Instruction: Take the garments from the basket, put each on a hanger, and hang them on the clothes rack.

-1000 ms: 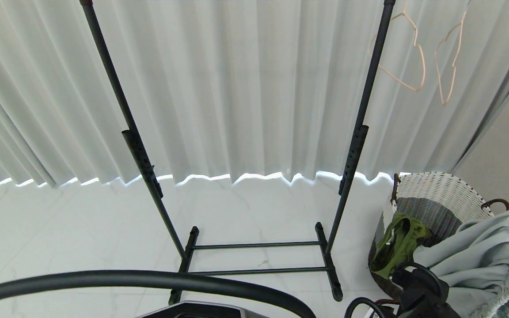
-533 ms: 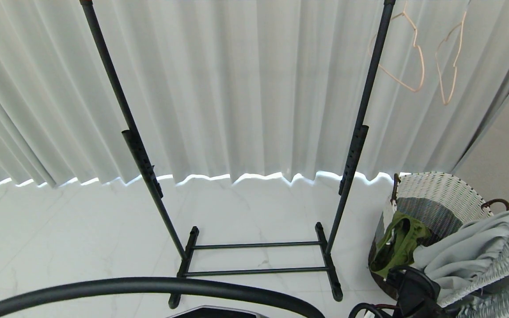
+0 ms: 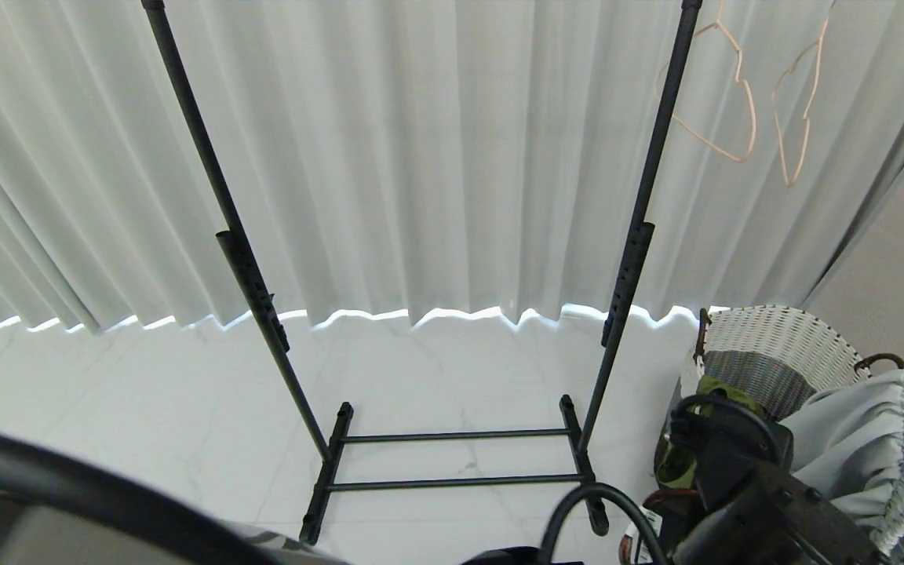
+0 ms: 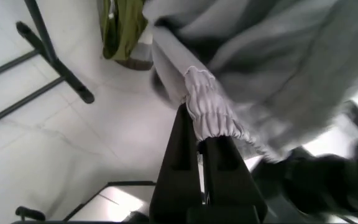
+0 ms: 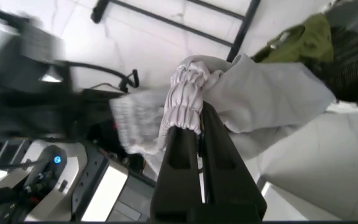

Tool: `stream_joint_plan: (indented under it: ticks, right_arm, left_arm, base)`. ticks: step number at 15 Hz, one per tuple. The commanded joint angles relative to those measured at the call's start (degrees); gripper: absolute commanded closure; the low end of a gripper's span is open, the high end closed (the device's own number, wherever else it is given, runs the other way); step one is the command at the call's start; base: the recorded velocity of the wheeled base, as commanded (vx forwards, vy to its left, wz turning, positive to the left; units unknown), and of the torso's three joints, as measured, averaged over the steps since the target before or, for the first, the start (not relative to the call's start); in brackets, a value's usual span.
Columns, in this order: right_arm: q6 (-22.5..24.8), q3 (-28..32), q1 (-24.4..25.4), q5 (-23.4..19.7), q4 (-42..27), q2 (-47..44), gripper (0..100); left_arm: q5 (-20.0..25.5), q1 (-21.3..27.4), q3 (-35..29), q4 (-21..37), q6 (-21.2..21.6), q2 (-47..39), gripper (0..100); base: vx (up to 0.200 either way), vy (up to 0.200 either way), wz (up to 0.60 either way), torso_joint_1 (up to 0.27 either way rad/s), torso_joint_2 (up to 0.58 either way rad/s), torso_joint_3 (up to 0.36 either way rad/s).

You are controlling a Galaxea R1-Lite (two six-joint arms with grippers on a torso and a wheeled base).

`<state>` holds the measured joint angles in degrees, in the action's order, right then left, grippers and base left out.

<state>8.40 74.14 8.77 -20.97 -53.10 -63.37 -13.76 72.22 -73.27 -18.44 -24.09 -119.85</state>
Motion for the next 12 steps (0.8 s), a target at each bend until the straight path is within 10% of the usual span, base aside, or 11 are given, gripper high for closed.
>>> stream_joint_plan:
  ticks: [1,12]
  right_arm:
    - [0.0,0.0,1.5,-0.7,0.2,0.0,100]
    - [-0.1,-0.4,8.6,-1.2,4.6,0.3,100]
  left_arm:
    - [1.4,2.0,9.5,0.5,-0.2,15.1,100]
    - [8.1,7.0,16.3,13.9,-0.2,41.0,100]
  base:
    - [0.0,0.0,0.0,0.0,0.0,0.0]
    - [0.0,0.0,0.0,0.0,0.0,0.0]
